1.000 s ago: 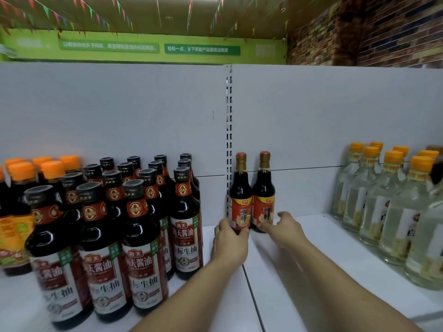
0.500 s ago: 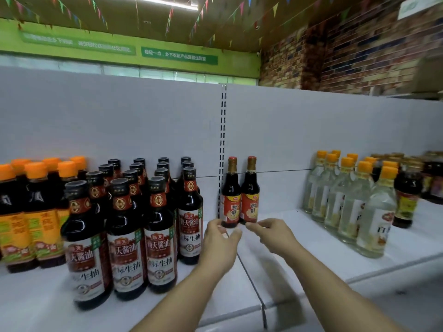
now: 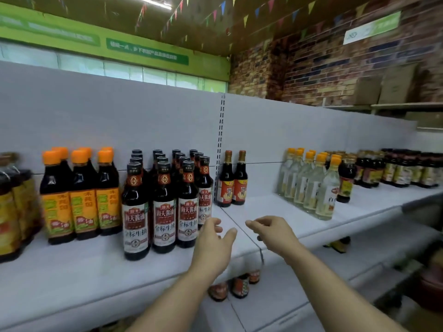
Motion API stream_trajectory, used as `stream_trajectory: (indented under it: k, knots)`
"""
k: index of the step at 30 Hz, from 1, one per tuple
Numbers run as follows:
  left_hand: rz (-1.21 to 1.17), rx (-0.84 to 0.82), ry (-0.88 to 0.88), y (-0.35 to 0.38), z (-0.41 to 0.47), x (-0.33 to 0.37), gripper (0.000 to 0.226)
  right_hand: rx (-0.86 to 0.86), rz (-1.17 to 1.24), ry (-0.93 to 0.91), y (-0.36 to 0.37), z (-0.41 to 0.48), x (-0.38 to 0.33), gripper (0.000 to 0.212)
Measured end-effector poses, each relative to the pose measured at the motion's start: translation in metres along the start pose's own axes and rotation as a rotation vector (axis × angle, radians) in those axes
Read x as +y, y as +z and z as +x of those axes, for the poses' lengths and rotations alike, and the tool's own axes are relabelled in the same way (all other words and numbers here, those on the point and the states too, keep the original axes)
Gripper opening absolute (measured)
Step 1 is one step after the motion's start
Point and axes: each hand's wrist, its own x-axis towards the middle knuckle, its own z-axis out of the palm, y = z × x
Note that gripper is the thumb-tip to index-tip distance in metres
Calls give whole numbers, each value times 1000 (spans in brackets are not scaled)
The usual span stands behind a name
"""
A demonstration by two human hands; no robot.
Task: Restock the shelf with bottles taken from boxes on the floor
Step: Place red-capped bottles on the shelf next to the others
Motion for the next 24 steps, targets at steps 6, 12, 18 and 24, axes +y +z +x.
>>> stream_trajectory:
  k: [6,12,18,24]
  knots:
    - [13,-49,7,8,-44,3,47,50,21,43,-18,-56,6,46]
    - [-35,-148,-14,47,-73,6,38,104,24,109,-60,-94,28,43]
    - [-61,-260,-4,124,-105,15,36,205,24,214,-126,-132,78,49]
    - [-29,-358,29,217,-160,30,44,270,-24,324,-204,-166,159,51]
